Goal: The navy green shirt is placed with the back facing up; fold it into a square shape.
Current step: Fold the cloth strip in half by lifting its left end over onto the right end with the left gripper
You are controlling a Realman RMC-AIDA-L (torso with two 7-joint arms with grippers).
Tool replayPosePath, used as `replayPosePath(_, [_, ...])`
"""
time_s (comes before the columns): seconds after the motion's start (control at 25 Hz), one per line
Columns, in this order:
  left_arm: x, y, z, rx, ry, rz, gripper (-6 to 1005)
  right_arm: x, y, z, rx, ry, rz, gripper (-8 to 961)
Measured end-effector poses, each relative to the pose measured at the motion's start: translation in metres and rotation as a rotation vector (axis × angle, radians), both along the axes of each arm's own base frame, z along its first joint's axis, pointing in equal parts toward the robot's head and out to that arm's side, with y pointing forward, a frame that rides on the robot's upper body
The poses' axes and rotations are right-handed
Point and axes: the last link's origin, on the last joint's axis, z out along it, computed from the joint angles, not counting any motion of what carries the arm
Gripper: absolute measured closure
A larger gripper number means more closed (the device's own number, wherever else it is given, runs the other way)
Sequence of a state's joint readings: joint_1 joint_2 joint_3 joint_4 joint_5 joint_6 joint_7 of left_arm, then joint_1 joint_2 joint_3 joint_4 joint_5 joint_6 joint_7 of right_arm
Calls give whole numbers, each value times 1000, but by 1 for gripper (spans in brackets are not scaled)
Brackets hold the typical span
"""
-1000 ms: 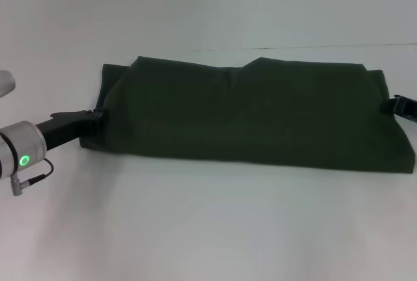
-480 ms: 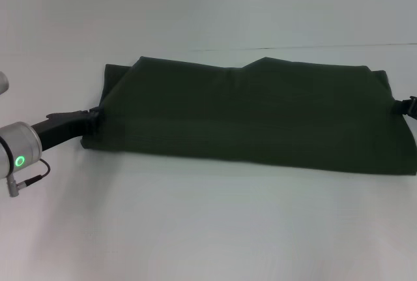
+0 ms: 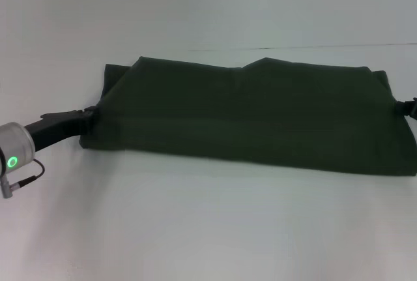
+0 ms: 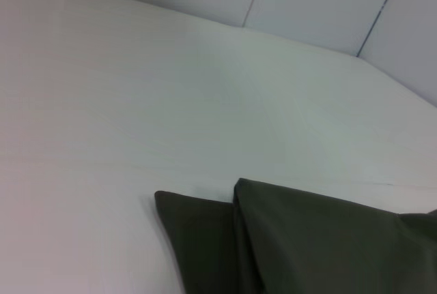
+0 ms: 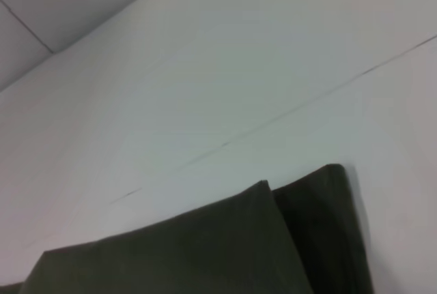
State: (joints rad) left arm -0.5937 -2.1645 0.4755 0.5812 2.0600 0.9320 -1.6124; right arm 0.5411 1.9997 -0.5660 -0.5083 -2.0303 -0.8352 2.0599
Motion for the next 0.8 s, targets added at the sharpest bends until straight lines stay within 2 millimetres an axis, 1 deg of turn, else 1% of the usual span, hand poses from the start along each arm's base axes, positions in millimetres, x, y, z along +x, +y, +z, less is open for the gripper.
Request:
replayPosePath(0.04, [-1, -1, 1, 1, -2, 2, 992, 0, -1, 3, 6, 8, 5, 883])
replayPosePath(0.28, [-2, -4, 4, -1, -7, -4, 981, -1, -3, 5, 11, 15, 16, 847])
replayPosePath(0.56, [4, -13, 7, -41, -47, -68, 968, -4, -9, 3, -15, 55, 47, 806])
replayPosePath(0.68, [6, -18, 9, -54, -59, -93, 962, -5, -15, 8, -19, 66, 78, 789])
replayPosePath(0.76, [2, -21, 14, -48, -52, -93, 959, -2, -19, 15, 2, 61, 83, 777])
replayPosePath(0.8, [0, -23, 16, -41, -47, -89, 957, 0, -21, 21, 24, 57, 82, 753])
